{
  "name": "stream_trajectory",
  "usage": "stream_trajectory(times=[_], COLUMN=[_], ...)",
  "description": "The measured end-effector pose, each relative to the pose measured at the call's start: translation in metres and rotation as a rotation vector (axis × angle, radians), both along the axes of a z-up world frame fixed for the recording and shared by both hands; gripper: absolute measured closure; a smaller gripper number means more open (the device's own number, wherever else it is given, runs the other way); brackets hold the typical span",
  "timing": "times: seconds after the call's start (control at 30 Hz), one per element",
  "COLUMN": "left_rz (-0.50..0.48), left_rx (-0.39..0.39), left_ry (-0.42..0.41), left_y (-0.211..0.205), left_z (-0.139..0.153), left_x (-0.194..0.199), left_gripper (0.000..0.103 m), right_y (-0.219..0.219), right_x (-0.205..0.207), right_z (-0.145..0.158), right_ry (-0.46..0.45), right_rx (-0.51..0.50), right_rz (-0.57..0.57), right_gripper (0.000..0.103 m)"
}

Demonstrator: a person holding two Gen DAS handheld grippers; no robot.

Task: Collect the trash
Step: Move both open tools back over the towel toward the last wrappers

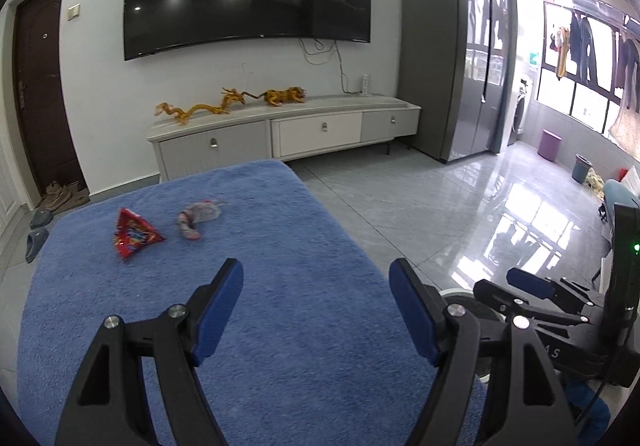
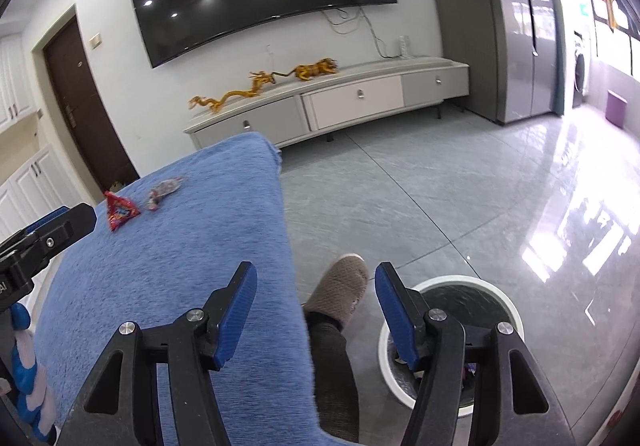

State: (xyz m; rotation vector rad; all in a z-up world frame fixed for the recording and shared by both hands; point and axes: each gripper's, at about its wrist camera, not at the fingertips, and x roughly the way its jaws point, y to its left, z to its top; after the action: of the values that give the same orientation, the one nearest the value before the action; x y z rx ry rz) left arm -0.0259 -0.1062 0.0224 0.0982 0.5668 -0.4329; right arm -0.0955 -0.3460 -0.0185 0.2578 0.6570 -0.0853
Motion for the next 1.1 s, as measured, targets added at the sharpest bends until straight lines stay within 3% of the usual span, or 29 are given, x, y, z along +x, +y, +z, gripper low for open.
stream_trajectory(times=[0.33, 0.6, 0.8, 1.1], left_rz=[0.090, 0.165, 0.233, 0.282], left_rx=[-0.040, -0.075, -0.090, -0.080], left_ry=[-0.018, -0.040, -0.063, -0.026], left_y=[0.049, 0.085, 0.113, 0.147], left_z=[0.000, 0.003, 0.003, 0.003], left_x=[-0.011, -0.024, -0.033, -0.029], left_gripper=[0.028, 0.017, 0.016, 0.016], right_y=[0.042, 0.074, 0.099, 0.122], right_x=[-0.006, -0.009, -0.013, -0.015], right_z=[0.016, 0.032, 0.043, 0.060], right_ry=[-0.011, -0.042, -0.069, -0.109], right_rx=[-0.068, -0.123, -0.153, -0.183], right_rz=[0.072, 0.113, 0.159, 0.211], right_gripper=[0.041, 0.036, 0.036, 0.033])
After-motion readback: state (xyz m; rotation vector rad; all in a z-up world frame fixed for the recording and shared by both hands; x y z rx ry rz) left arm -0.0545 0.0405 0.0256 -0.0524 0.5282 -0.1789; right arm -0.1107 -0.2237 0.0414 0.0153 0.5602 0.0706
